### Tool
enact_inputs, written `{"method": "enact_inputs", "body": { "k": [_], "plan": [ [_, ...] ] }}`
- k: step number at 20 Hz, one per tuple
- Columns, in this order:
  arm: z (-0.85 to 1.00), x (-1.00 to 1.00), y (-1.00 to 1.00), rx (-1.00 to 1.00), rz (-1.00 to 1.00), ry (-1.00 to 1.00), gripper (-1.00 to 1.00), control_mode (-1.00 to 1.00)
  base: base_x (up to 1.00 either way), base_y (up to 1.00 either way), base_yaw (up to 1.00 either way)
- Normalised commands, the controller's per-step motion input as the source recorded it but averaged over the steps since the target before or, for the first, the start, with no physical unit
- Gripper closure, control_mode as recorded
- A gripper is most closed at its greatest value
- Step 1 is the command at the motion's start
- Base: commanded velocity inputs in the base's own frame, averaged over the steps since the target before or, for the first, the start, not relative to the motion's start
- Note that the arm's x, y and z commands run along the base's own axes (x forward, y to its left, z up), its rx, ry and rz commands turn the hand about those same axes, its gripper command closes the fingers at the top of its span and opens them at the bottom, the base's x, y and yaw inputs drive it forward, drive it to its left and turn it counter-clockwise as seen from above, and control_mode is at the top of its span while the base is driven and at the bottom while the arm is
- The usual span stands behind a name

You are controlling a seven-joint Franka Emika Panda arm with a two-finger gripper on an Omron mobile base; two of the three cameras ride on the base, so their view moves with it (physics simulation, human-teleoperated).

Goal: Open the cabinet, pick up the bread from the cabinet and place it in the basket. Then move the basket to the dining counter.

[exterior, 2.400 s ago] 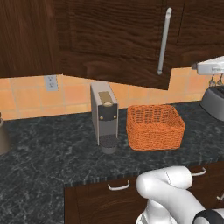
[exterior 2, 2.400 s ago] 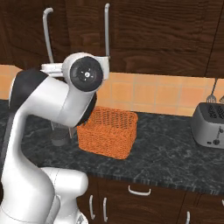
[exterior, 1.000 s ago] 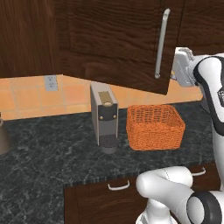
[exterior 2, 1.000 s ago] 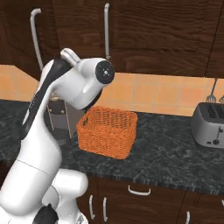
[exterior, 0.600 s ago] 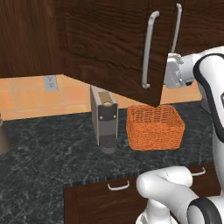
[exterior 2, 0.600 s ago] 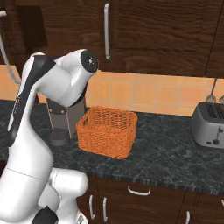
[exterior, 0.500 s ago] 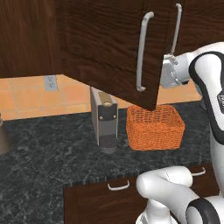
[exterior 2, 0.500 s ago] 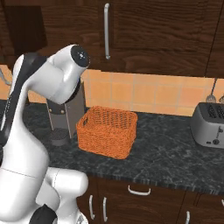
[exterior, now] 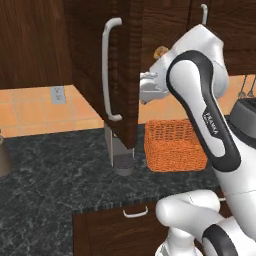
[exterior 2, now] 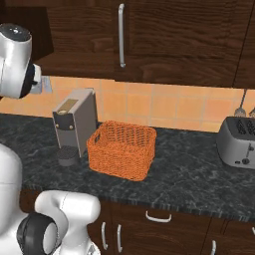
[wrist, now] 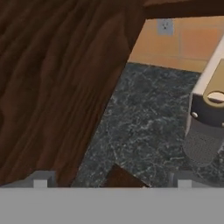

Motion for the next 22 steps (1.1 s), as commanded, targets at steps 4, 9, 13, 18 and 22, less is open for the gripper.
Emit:
{"method": "enact_inputs", "body": {
  "k": [4, 9, 13, 18, 22],
  "plan": [
    [-0.18, -0.04, 0.62, -0.16, -0.10, -0.02, -1.00, -1.00, 0.00, 0.00, 0.00],
    [-0.04, 0.05, -0.85, 0.00, -0.31, -0.09, -1.00, -1.00, 0.00, 0.00, 0.00],
    [0.02, 0.00, -1.00, -0.03, -0.24, -0.15, -1.00, -1.00, 0.00, 0.00, 0.00],
    [0.27, 0.01, -1.00, -0.08, -0.18, -0.19, -1.00, -1.00, 0.00, 0.00, 0.00],
    [0.56, 0.08, -1.00, -0.10, -0.17, -0.20, -1.00, -1.00, 0.00, 0.00, 0.00]
  ]
}}
